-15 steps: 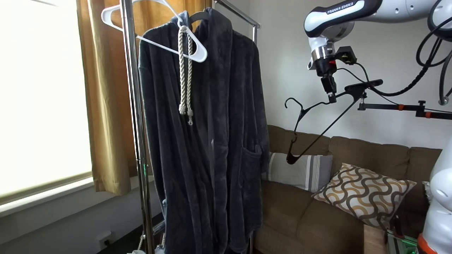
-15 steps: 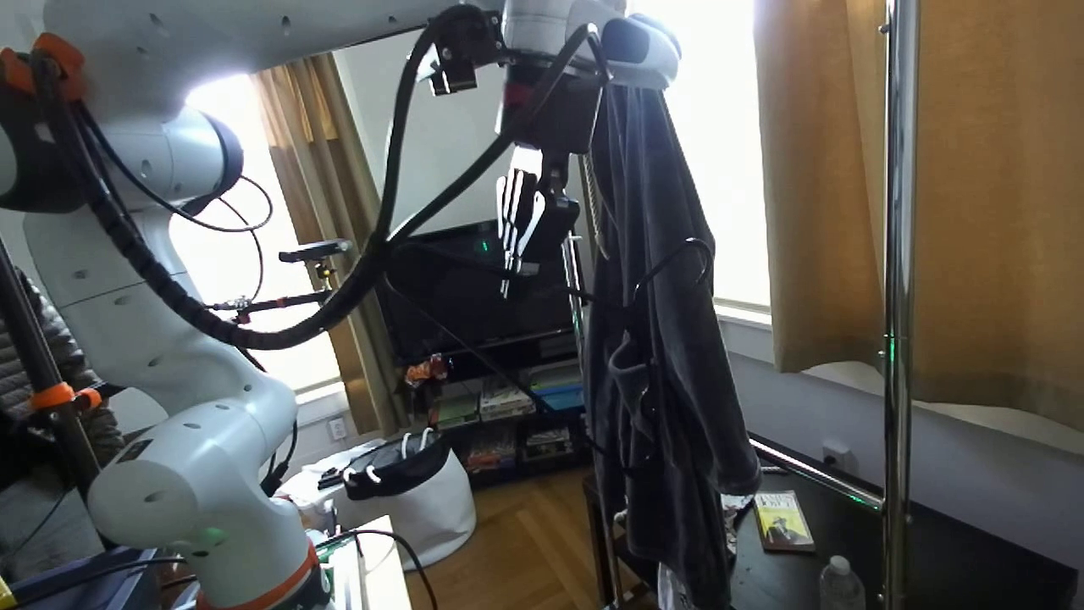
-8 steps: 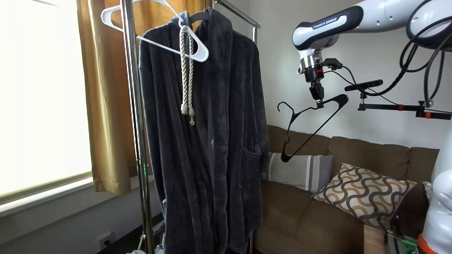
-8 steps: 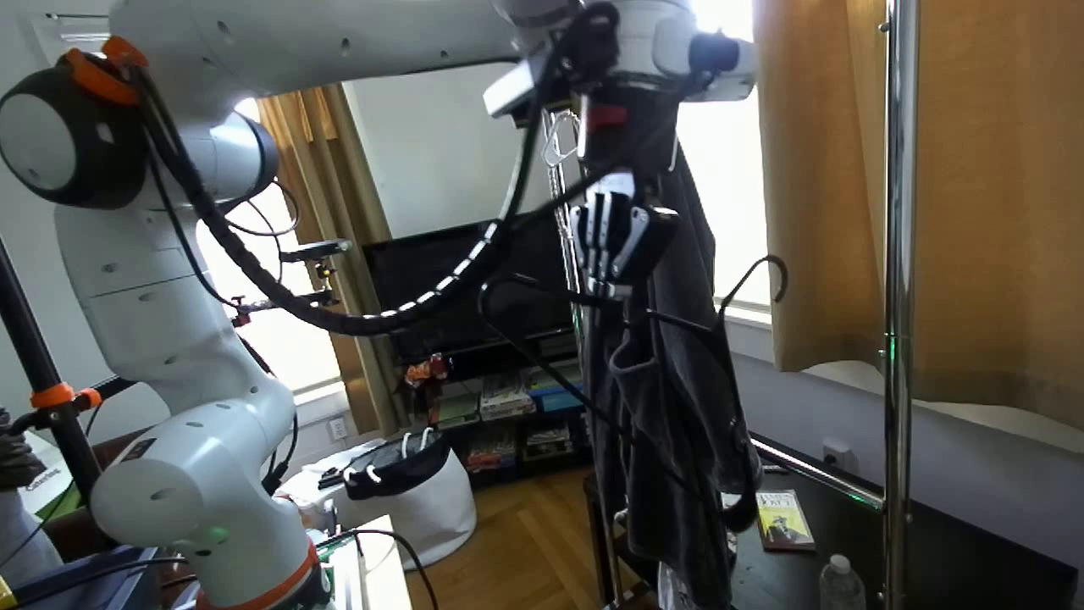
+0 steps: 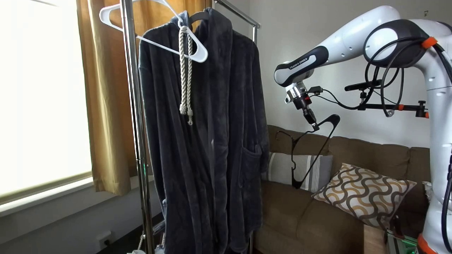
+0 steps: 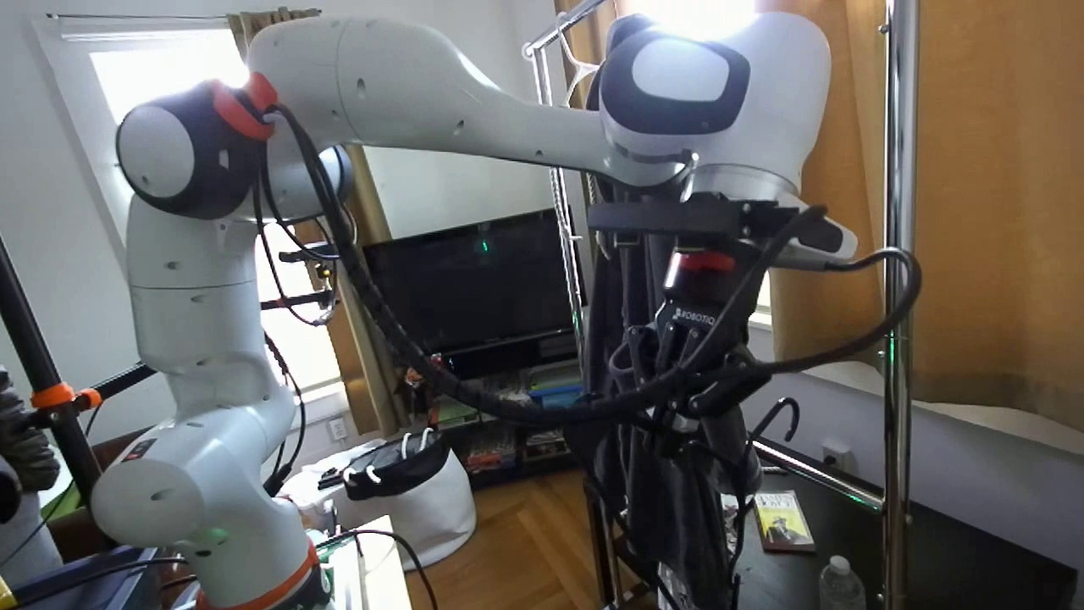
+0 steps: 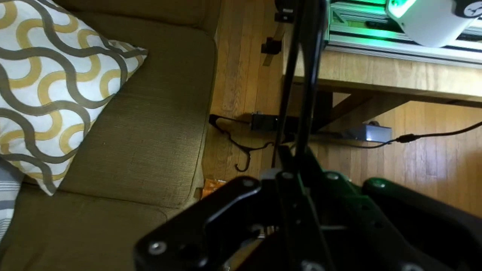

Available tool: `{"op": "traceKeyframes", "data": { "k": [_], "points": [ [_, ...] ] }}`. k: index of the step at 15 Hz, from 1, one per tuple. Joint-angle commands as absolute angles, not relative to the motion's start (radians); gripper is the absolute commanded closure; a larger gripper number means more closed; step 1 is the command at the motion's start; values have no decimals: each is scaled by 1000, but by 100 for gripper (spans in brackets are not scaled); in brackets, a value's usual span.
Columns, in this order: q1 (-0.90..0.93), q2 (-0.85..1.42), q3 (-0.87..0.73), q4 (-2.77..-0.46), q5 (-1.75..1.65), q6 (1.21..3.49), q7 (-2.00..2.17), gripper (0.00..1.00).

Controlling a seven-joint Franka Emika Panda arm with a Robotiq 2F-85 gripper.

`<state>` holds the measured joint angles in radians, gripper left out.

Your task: Move the black hanger to the bottom rail

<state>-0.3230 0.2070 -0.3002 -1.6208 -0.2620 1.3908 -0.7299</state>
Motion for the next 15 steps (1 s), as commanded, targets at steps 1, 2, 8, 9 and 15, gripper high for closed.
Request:
{"op": "traceKeyframes", "data": {
  "k": [1, 2, 8, 9, 15],
  "points": [
    [-339, 218, -281, -1615, -265, 1386, -739, 92],
    [-339, 221, -281, -1614, -265, 1385, -746, 92],
    [-264, 338, -195, -1568, -246, 1376, -586, 98],
    [-255, 376, -177, -1539, -241, 1368, -560, 98],
    [-301, 613, -150, -1253, -133, 1329, -411, 98]
  ]
}}
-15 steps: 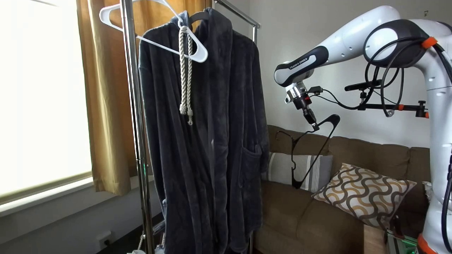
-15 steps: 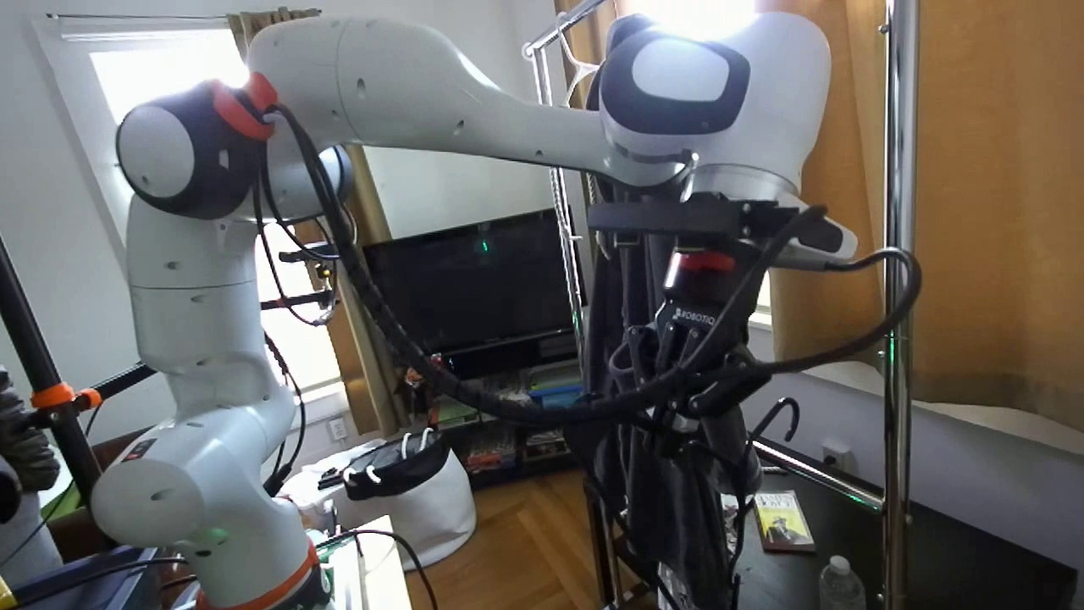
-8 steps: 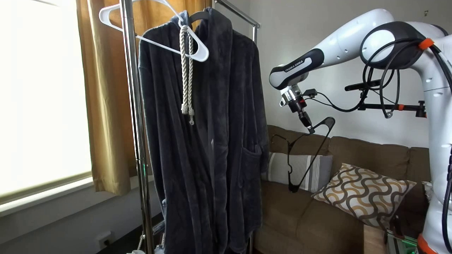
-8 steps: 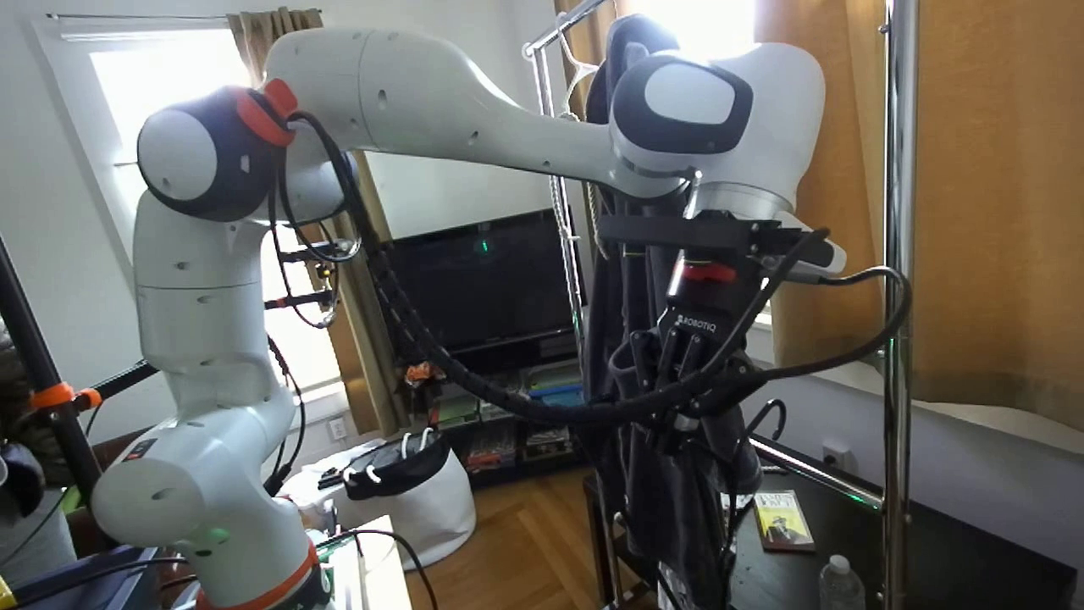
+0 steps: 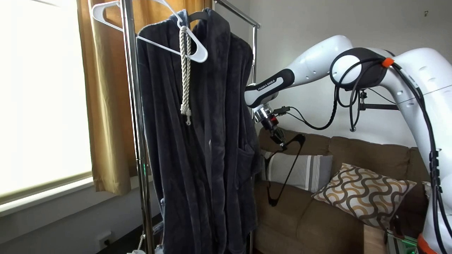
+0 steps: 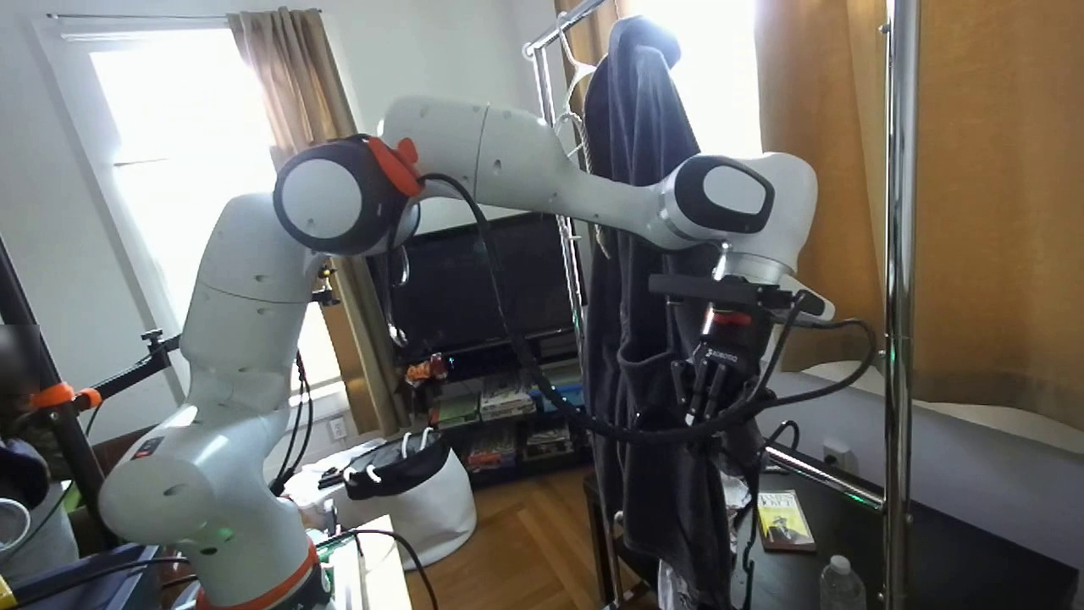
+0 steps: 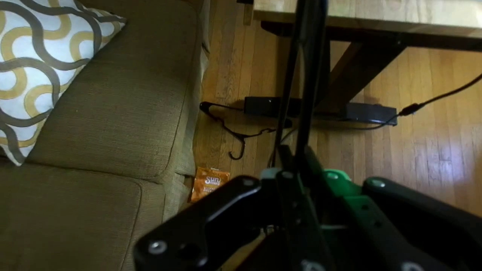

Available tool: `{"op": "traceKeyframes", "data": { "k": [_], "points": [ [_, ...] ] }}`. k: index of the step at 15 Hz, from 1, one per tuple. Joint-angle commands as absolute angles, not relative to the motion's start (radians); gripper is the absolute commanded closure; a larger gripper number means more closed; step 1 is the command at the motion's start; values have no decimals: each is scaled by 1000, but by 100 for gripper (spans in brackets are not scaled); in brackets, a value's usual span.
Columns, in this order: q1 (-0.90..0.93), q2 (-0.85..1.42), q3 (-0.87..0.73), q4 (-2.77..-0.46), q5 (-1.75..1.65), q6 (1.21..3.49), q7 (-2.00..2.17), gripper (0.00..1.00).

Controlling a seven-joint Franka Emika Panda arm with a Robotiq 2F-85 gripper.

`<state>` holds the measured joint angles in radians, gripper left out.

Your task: Move the black hanger to the bottom rail

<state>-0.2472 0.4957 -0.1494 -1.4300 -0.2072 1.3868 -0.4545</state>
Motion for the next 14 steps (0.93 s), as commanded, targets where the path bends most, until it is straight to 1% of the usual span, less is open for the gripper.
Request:
{"op": "traceKeyframes", "data": {
  "k": [1, 3, 4, 5, 9, 14],
  "points": [
    [-318, 644, -147, -1199, -99, 1313, -389, 98],
    [-346, 682, -142, -1124, -42, 1287, -352, 98],
    [-324, 623, -139, -1231, -101, 1342, -392, 92],
    [-337, 643, -139, -1193, -82, 1328, -384, 98],
    [-299, 646, -149, -1248, -112, 1394, -376, 98],
    [-297, 696, -137, -1220, -126, 1444, -342, 98]
  ]
}}
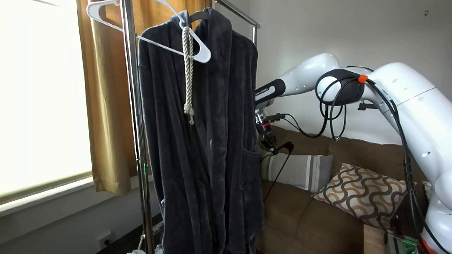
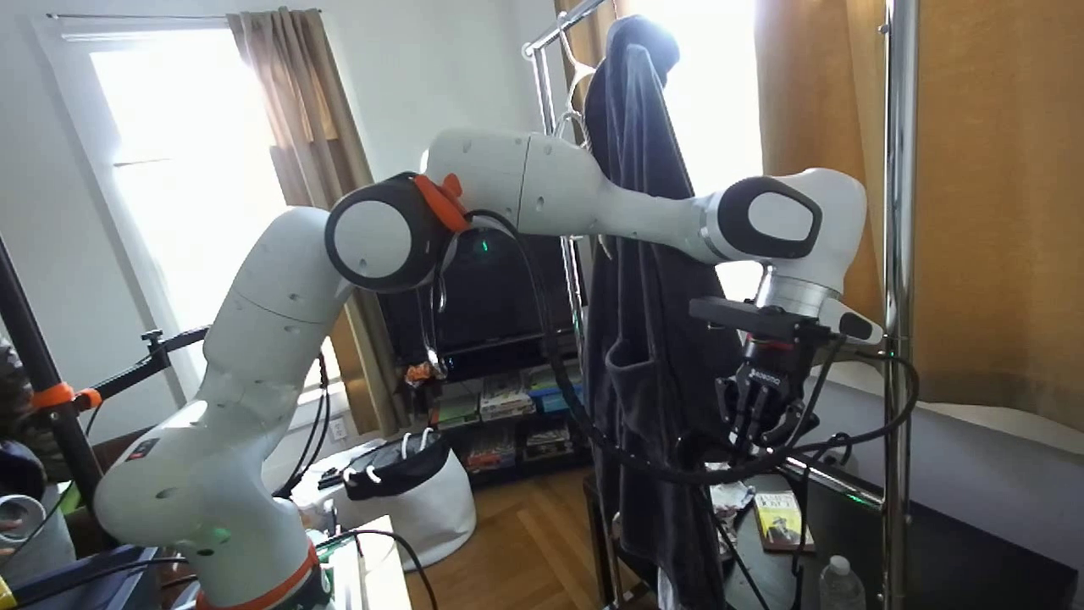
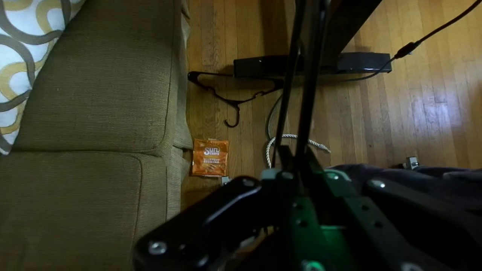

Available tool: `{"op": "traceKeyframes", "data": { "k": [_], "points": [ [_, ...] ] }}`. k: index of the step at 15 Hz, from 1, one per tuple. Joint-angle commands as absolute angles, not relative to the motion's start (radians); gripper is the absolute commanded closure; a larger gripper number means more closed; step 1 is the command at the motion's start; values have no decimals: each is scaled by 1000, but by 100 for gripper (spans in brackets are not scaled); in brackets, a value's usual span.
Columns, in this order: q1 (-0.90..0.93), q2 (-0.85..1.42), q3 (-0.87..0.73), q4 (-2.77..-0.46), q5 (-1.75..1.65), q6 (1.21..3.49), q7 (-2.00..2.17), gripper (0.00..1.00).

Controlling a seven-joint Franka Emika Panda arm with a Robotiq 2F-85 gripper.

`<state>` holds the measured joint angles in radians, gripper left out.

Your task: Move the black hanger to the bottom rail

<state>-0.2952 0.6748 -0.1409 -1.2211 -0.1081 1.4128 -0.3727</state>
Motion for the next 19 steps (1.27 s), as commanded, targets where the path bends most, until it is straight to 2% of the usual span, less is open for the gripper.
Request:
{"op": "traceKeyframes", "data": {
  "k": [1, 5, 6, 8, 16, 17, 18, 19],
  "points": [
    [-300, 707, -138, -1217, -122, 1453, -332, 98],
    [-310, 731, -139, -1214, -107, 1438, -300, 98],
    [-312, 732, -134, -1219, -102, 1428, -307, 71],
    [-308, 710, -129, -1256, -110, 1418, -328, 61],
    [-321, 543, -129, -1468, -121, 1496, -394, 1],
    [-320, 505, -125, -1512, -134, 1520, -433, 0],
    [-319, 613, -132, -1365, -115, 1453, -387, 11],
    [-319, 585, -132, -1397, -119, 1467, -406, 3]
  ]
}}
